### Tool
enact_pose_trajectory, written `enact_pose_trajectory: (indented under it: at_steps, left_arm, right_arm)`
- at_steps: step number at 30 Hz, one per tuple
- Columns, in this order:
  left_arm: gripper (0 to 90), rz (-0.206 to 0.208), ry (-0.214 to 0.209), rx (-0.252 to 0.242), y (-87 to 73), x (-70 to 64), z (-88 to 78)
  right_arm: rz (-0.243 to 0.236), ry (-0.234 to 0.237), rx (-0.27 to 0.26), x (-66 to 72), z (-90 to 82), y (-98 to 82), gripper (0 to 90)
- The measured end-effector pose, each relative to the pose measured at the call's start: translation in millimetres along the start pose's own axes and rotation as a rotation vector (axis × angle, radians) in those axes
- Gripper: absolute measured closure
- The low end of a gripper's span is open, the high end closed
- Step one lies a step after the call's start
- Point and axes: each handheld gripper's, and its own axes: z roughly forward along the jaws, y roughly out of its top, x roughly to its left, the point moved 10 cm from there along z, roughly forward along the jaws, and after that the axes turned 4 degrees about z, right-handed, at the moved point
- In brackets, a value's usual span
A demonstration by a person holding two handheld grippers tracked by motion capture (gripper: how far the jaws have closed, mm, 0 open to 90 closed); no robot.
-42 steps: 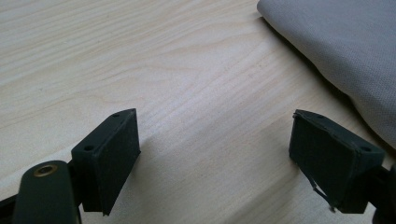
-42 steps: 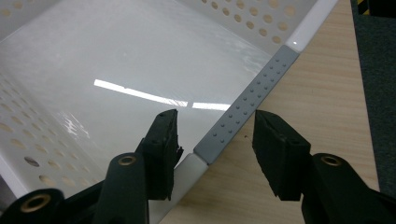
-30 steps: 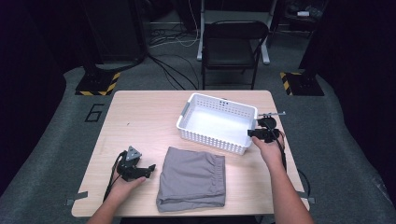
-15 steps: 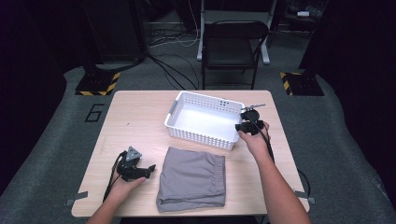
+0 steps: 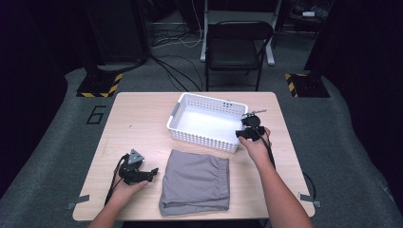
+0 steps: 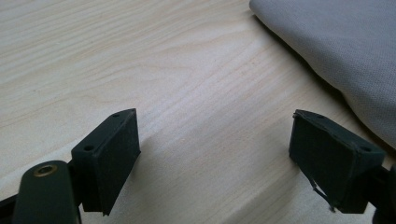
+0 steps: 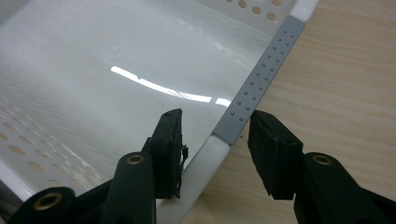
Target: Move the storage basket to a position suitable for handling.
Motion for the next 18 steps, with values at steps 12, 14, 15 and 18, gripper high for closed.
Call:
enact_pose_trajectory:
  at_steps: [12,14,15,18]
  left_arm:
    - [16.0,-0.002,0.000,-0.001,0.1,-0.2,0.0]
    - [16.0,-0.002,0.000,-0.001,0.1,-0.2,0.0]
    - [16.0,-0.002,0.000,-0.001,0.1,-0.2,0.0]
    - [16.0,-0.002,0.000,-0.001,0.1,-0.2,0.0]
  right_arm:
    - [-0.052,0.035,0.010,16.1,4.5,7.1,62.4]
    - [-0.071,0.042,0.007,19.3,5.4,8.1,63.6]
    - [-0.080,0.043,0.004,20.8,6.0,8.6,63.9]
    - [-0.100,0.045,-0.003,22.5,7.6,10.5,64.1]
